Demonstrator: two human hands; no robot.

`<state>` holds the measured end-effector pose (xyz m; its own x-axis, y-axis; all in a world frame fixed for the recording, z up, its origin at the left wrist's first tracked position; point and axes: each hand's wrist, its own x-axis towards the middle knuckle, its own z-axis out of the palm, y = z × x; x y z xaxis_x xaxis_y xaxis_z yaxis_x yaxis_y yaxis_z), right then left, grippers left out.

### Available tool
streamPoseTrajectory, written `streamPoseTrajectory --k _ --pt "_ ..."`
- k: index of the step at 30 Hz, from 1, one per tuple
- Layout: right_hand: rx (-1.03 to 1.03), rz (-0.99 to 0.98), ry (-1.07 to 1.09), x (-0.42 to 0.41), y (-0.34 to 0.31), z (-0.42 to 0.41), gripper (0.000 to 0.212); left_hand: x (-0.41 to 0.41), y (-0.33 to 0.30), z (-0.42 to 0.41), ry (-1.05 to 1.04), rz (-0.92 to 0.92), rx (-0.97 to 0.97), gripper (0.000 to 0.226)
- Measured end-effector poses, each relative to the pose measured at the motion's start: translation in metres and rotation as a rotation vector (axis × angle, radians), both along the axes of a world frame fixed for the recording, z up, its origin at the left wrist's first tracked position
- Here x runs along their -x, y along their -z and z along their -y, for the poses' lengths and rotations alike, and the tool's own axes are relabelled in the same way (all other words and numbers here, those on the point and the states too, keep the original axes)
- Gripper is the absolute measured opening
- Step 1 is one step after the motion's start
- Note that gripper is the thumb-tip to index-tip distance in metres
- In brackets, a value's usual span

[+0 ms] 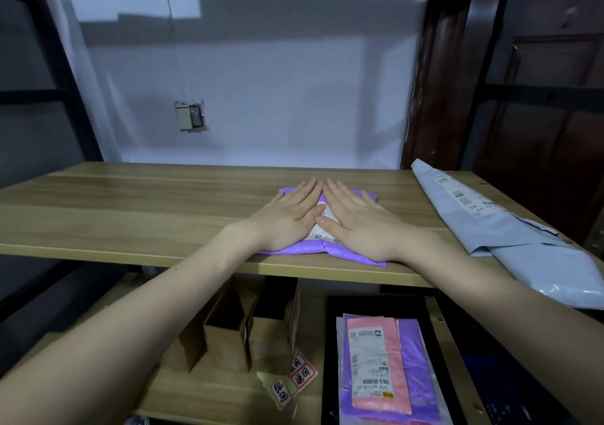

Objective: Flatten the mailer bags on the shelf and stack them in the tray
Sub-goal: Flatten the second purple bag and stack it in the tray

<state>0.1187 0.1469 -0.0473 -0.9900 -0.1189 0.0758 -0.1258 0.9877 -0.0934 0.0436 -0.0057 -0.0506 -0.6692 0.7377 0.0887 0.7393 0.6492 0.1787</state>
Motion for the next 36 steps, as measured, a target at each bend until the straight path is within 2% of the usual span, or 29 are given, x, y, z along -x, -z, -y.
streamPoseTrajectory --k 10,25,36 --pt "0.037 0.067 0.005 0.0012 -0.0009 0.0015 0.068 0.0019 0.0001 -0.0008 0.004 0.046 0.023 0.057" --pt "0.047 0.072 0.016 0.002 0.0009 0.0017 0.067 -0.0011 -0.0016 0.0008 0.03 0.198 -0.082 0.06" --pt "0.07 0.085 0.014 0.0032 0.0013 0.0017 0.068 0.004 -0.003 0.0017 0.041 0.226 -0.079 0.061"
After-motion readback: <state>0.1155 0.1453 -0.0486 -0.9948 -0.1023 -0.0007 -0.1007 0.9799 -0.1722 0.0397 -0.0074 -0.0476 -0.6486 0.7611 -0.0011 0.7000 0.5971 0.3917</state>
